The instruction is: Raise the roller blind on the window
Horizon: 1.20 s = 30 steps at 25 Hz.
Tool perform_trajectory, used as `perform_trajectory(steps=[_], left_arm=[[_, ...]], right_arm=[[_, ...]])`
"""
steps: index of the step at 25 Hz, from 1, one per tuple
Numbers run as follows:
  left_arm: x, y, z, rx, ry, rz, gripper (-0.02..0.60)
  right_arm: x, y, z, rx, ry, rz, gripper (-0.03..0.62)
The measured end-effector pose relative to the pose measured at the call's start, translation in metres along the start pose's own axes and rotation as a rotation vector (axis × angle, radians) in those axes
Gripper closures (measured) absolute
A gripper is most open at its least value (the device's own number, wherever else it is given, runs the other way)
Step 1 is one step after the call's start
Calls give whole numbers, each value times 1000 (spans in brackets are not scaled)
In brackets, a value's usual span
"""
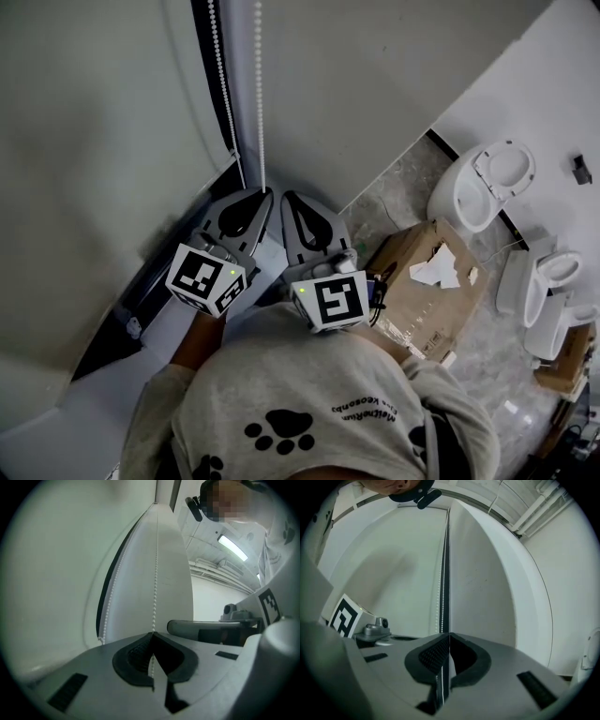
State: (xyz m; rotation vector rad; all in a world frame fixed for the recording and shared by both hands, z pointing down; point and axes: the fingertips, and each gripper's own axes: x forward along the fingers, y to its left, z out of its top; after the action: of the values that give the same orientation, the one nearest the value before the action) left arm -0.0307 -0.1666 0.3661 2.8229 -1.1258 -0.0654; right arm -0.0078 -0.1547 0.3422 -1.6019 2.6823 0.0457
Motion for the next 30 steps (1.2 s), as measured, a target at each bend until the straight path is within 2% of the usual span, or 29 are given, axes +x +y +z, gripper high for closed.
perform_trajectory(steps=[7,13,17,25,30], left_arm=[[-3,0,-36,-16,44,26,574],[-6,8,-57,-41,60,61,574],[-6,9,-61,-63,53,71,574],[-8,4,-59,-60,33,66,574],[-8,3,-65,-91,14,57,574]], right_arm=[[0,1,-1,-6,31,15,583],[7,16,5,-54,24,132,580],[11,22,12,-68,15,183,517],[27,33,46,-104,-13,231,517],[32,34,47,-128,-11,233,574]])
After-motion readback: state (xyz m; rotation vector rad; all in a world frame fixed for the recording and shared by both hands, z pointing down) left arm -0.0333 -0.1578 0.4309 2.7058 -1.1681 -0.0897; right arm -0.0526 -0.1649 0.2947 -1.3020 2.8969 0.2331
